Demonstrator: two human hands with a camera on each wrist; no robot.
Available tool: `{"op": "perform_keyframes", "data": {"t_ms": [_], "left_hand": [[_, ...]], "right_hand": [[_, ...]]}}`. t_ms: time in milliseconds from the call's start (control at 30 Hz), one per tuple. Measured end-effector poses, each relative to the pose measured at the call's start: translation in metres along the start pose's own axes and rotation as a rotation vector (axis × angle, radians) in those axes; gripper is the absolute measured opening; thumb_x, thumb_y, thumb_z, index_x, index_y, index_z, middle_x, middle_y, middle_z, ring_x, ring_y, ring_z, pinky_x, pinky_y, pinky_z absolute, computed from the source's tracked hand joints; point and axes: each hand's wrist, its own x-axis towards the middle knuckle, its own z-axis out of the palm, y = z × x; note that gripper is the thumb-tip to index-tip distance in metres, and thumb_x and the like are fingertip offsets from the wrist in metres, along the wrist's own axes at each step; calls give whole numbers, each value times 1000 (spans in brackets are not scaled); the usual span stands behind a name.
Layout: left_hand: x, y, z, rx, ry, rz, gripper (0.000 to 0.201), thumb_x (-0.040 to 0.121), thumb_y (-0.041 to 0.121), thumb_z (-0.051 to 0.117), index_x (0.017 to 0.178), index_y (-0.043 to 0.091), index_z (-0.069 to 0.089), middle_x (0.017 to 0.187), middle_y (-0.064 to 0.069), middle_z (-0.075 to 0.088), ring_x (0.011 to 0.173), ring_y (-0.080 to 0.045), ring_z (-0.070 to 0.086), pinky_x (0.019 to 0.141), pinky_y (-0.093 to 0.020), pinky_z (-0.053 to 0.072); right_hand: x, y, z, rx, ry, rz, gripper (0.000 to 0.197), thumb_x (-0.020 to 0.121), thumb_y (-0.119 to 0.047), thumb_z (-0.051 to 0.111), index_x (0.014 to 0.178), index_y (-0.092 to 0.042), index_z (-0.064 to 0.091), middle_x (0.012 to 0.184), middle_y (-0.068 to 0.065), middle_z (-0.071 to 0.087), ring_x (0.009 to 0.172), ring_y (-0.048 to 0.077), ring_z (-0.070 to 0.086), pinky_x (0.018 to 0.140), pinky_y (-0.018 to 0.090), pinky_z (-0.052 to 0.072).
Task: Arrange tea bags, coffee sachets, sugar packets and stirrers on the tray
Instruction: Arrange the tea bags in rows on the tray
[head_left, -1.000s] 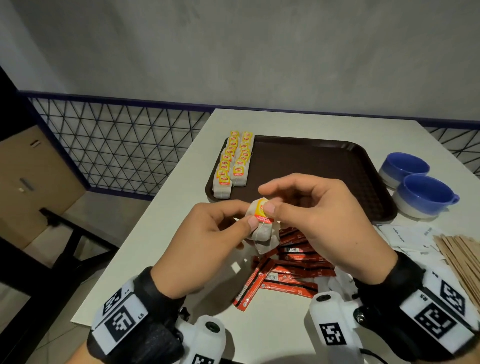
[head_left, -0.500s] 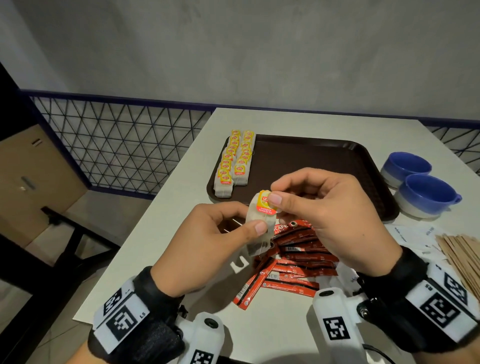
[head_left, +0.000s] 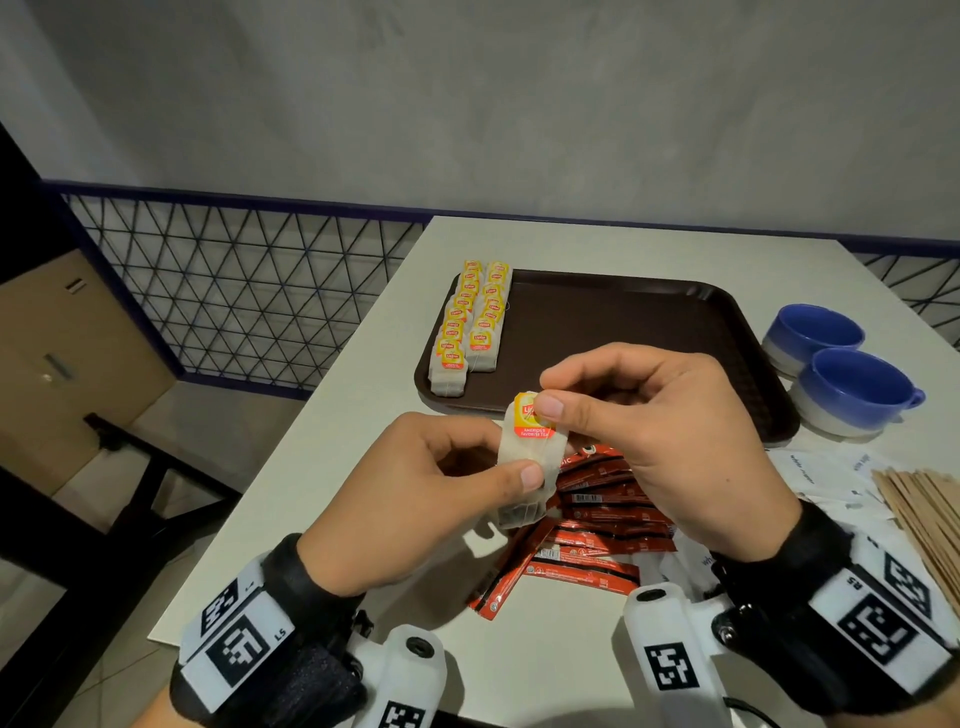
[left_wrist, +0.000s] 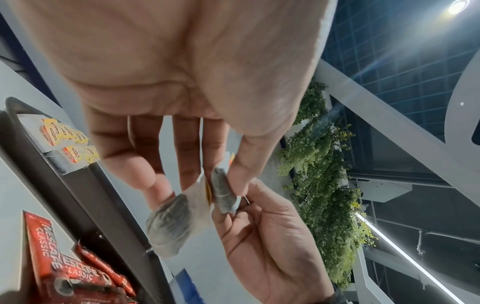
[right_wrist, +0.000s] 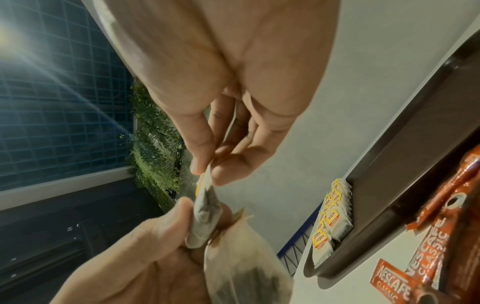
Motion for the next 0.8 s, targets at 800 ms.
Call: {"op": "perform_keyframes", "data": {"t_ms": [800], "left_hand": [[7,2,-7,-65,263,172,9,85,26,77,86,17,79,82,-12,74,71,-17,65,70,-32,54]], "right_hand": [[3,-2,-4,33,-74,38,17,91,-16,73,106,-13,80,94,9,79,87,27,77,80,38,63]]}}
